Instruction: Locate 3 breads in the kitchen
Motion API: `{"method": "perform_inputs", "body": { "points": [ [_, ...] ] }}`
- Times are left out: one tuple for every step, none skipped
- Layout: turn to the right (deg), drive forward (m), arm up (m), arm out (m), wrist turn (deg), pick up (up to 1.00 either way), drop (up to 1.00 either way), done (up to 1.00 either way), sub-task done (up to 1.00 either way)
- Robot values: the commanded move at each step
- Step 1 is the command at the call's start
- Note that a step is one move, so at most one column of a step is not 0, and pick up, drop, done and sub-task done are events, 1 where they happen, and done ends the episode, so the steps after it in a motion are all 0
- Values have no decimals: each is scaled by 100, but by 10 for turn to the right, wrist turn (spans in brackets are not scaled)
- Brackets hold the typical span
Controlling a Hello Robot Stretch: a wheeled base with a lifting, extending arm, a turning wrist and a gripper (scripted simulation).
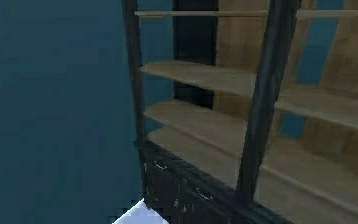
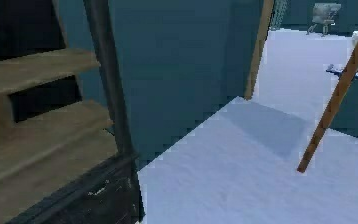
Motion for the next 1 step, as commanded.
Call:
{"method": "perform_inputs", "body": {
  "points": [
    [-450, 0, 0, 0, 0, 0, 0, 0, 0]
  ]
}}
